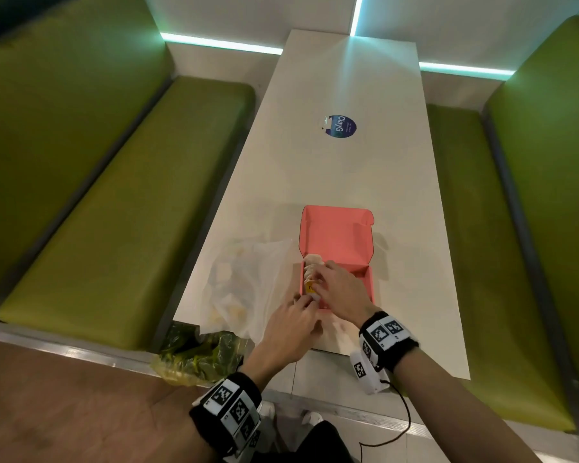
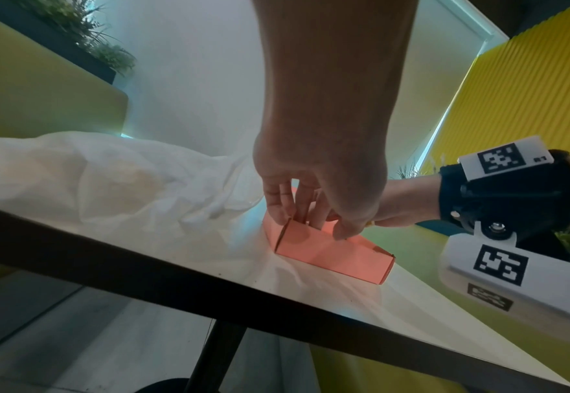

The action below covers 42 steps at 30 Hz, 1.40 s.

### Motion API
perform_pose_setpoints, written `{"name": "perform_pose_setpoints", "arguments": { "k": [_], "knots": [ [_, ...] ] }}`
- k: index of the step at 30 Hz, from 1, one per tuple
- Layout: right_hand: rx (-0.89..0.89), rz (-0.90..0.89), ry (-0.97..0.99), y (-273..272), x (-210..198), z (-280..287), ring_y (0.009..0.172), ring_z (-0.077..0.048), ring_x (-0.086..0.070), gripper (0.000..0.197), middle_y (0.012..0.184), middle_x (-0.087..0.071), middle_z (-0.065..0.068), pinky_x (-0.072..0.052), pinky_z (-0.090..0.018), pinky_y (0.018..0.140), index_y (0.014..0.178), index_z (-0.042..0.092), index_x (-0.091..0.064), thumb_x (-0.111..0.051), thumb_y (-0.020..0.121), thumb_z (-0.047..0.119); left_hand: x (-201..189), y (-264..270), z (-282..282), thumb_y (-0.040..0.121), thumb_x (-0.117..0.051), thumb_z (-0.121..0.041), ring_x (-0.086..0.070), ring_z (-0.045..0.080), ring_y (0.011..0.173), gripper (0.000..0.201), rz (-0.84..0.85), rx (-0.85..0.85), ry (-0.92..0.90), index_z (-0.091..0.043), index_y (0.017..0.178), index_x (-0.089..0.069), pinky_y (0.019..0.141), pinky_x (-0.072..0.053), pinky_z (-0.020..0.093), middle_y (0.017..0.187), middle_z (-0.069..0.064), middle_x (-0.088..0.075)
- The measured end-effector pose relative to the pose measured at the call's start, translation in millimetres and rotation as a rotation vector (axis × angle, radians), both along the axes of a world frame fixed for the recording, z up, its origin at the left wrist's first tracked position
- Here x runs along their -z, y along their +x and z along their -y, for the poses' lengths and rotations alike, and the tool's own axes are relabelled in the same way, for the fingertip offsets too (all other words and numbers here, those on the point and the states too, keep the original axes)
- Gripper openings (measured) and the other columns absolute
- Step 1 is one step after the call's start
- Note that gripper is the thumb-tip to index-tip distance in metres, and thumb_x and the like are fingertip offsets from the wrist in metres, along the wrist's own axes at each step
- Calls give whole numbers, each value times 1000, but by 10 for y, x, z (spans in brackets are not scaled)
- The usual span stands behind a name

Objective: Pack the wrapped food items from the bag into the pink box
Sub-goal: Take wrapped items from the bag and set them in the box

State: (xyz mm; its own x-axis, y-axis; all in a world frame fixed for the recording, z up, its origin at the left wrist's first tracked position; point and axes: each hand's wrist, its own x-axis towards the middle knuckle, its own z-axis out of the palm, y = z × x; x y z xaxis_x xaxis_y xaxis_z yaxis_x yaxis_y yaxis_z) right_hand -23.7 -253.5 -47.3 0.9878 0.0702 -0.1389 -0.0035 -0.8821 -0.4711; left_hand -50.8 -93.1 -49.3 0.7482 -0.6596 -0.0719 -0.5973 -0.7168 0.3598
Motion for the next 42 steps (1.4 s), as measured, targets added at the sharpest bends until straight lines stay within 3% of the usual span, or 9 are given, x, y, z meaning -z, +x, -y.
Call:
{"name": "perform_pose_setpoints", "arguments": {
  "k": [2, 15, 19, 21, 24, 27, 31, 37, 42],
  "knots": [
    [0, 66, -54, -38, 23, -4, 82, -21, -60, 25, 109, -51, 3, -53, -41, 65, 122, 25, -50, -53, 97, 26, 0, -6, 4, 96, -52, -31, -50, 30, 120, 38, -3, -1, -3, -10, 128, -56, 92, -47, 36, 130, 6, -60],
    [-62, 49, -137, -176, 180, -36, 89, -17, -56, 22, 111, -45, 4, -50, -35, 60, 111, 24, -62, -47, 102, 37, 8, -41, -24, 88, -62, -25, -57, 31, 110, 34, -3, 4, -53, -9, 117, -63, 80, -54, 36, 122, 7, -65],
    [-49, 8, -117, -173, 188, -21, 88, -17, -56, 22, 108, -44, 6, -52, -39, 64, 112, 25, -62, -47, 101, 36, -12, -29, -7, 93, -56, -27, -50, 28, 118, 34, -40, -10, -42, -10, 123, -59, 88, -51, 35, 128, 5, -60],
    [1, 20, 5, -153, 156, 10, 85, -14, -55, 23, 104, -48, 6, -51, -36, 69, 115, 25, -65, -50, 100, 35, -26, -16, -4, 95, -53, -29, -47, 27, 122, 34, -44, -13, -32, -11, 123, -58, 92, -48, 34, 129, 3, -59],
    [260, 139, 436, -143, 18, 41, 80, -5, -56, 22, 95, -57, 6, -45, -26, 75, 108, 18, -68, -51, 101, 29, -78, -3, -13, 95, -53, -32, -46, 24, 122, 31, -33, -63, -119, -14, 121, -58, 89, -50, 35, 127, 0, -59],
    [467, 161, 898, -146, -221, 27, 61, -2, -45, 25, 86, -55, 5, -37, -19, 56, 111, 18, -62, -41, 101, 28, -175, 25, 52, 97, -53, -35, -49, 18, 112, 31, -63, -120, -328, -17, 121, -58, 83, -53, 34, 123, -4, -58],
    [660, 121, 1417, -116, -470, 23, 58, -7, -37, 65, 81, -54, 3, -25, -27, 51, 122, 17, -57, -44, 78, 64, -363, 91, 240, 94, -56, -44, -54, 10, 93, 30, -245, -163, -635, -23, 114, -59, 76, -55, 31, 105, -9, -55],
    [679, 126, 1571, -111, -633, 8, 64, -9, -39, 62, 86, -54, 1, -33, -29, 58, 119, 23, -58, -51, 73, 64, -477, 122, 431, 94, -63, -36, -61, 9, 80, 15, -334, -261, -774, -21, 98, -59, 77, -53, 39, 92, -18, -58],
    [634, 109, 1484, -178, -714, -4, 66, -9, -48, 27, 90, -56, 1, -38, -27, 60, 117, 19, -54, -42, 100, 36, -563, 139, 456, 97, -64, -31, -64, 13, 77, 14, -491, -370, -928, -17, 94, -60, 53, -53, 27, 89, -9, -63]
  ]
}}
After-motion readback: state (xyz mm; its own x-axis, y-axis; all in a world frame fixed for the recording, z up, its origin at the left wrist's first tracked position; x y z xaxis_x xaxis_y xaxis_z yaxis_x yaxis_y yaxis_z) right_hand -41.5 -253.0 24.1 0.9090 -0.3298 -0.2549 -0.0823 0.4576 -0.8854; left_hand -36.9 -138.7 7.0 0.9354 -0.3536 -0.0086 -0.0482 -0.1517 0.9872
